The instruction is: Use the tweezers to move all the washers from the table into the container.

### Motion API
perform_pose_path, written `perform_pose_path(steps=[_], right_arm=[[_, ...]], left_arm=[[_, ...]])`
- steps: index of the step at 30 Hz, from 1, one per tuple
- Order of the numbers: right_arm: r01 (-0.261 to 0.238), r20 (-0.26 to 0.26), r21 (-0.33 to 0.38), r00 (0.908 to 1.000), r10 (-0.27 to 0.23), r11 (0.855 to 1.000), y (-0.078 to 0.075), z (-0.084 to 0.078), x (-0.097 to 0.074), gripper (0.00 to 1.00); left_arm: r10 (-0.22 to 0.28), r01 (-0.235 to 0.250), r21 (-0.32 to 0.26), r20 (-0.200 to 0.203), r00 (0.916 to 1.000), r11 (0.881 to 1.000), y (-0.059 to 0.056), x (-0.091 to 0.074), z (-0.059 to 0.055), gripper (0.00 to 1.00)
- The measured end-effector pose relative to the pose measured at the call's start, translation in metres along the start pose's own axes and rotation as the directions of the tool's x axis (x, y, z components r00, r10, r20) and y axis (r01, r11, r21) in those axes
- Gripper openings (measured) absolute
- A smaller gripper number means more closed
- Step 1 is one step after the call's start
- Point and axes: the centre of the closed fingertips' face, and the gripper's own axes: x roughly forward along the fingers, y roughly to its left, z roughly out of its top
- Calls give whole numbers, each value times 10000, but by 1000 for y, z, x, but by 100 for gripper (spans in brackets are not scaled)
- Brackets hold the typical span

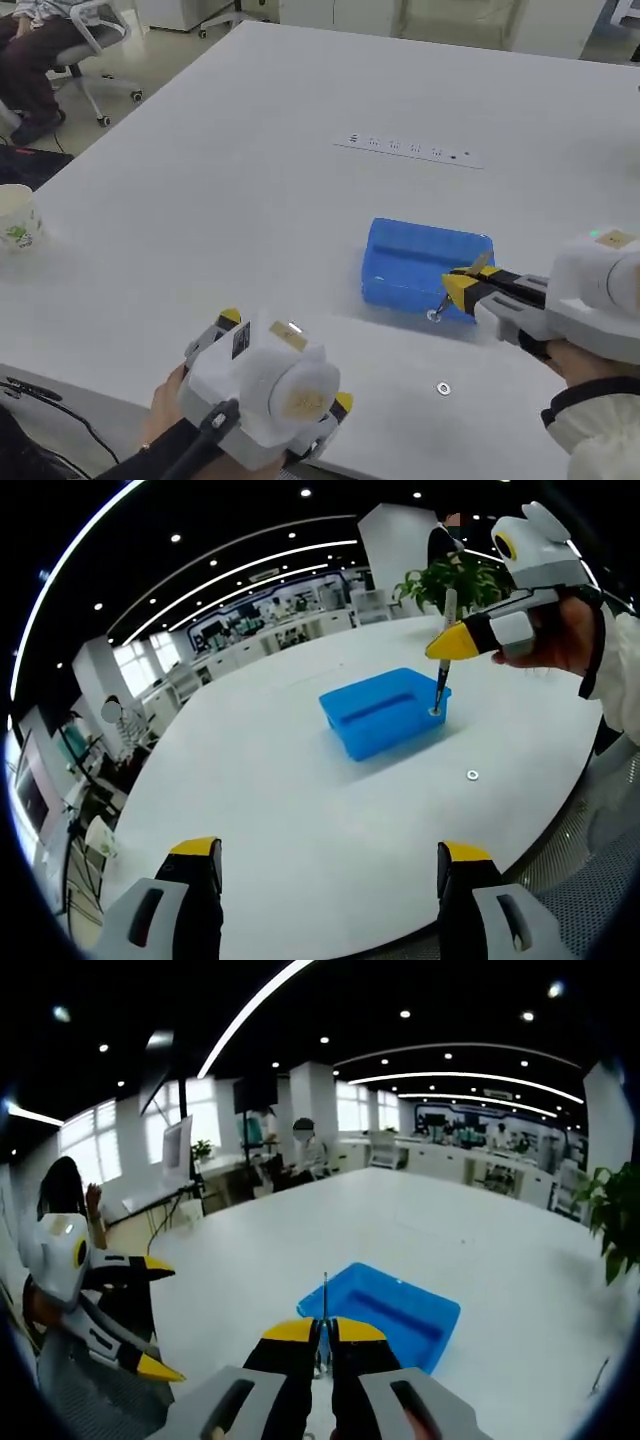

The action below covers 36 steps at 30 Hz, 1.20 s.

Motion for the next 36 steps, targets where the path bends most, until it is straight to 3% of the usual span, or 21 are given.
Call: perform_pose_path(steps=[5, 15, 25, 30, 36], right_arm=[[206, 144, -134, 9997, -204, 9997, -7, 10, -1, 1], [751, 408, -340, 9964, -737, 9966, -25, 23, 15, 2], [1030, -10, -804, 9946, -1034, 9914, -38, 5, 39, 2], [1008, -215, -478, 9946, -1019, 9938, -43, -5, 45, 2], [863, -409, -898, 9951, -902, 9922, -41, -15, 56, 2]], left_arm=[[-96, 95, 64, 98, 9999, 9999, -3, 0, 2, 91], [-33, 32, 43, 134, 9999, 10000, -2, 0, 2, 90], [149, -149, 30, 39, 9999, 9999, 2, 0, 0, 89], [194, -194, 7, 54, 9998, 9998, 2, 0, -1, 88], [252, -252, -75, 63, 9997, 9997, 4, 1, -1, 88]])
